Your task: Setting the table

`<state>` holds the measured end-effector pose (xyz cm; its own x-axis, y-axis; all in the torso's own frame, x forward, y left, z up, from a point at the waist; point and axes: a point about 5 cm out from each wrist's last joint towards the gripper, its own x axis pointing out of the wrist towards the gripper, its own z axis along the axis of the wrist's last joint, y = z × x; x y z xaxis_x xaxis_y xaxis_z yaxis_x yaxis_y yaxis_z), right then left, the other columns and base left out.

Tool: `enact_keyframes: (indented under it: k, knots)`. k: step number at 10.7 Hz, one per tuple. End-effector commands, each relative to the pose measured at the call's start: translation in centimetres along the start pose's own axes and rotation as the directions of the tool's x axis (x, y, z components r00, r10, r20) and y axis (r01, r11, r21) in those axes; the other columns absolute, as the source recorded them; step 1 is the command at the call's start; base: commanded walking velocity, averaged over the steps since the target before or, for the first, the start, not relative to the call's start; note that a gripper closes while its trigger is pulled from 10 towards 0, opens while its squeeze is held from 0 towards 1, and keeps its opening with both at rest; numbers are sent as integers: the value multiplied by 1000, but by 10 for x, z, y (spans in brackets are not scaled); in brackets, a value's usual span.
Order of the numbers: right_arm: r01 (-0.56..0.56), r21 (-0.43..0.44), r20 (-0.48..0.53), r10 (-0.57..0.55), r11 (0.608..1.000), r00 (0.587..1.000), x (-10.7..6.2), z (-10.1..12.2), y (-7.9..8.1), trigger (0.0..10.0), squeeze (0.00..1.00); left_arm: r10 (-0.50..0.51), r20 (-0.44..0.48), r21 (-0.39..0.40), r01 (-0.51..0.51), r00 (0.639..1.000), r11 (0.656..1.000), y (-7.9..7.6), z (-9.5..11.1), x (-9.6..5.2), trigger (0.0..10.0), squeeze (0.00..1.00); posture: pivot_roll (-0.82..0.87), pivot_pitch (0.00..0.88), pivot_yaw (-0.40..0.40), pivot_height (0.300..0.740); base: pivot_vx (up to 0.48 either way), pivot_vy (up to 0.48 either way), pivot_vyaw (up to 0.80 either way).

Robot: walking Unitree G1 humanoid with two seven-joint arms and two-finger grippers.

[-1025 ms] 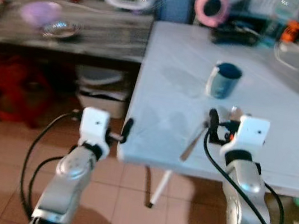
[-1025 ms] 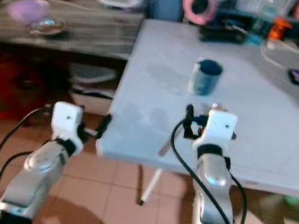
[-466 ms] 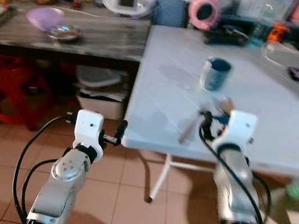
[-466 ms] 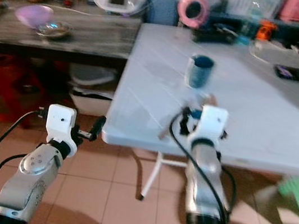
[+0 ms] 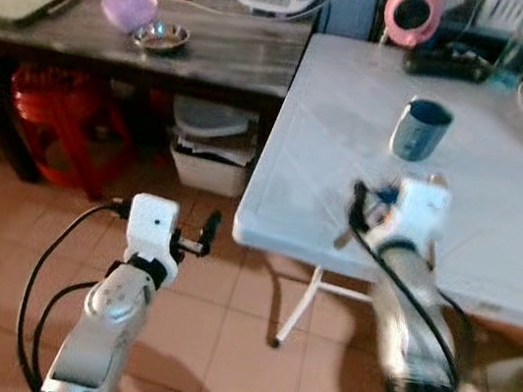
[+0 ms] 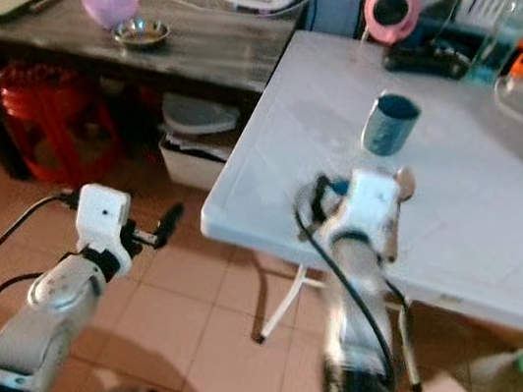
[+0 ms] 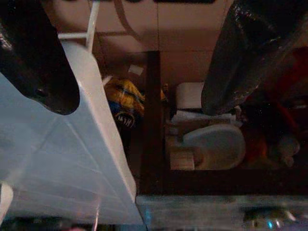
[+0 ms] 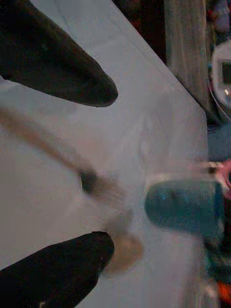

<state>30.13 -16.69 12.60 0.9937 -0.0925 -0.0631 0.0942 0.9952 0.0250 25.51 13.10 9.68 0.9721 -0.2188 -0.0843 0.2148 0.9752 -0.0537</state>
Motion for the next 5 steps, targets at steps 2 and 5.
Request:
enact_keyframes:
  k: [2,5]
  knots:
    - [-33,-29,97,36,999,995,-18,11,-4,10000,0,7,38,3,-7,999,1000,3,9,-4,10000,0,-23,37,45,740,332,0,0]
    - [-29,-39,76,31,999,997,-32,3,-11,10000,0,4,43,-1,-4,999,1000,4,10,-3,10000,0,-38,35,50,740,339,0,0]
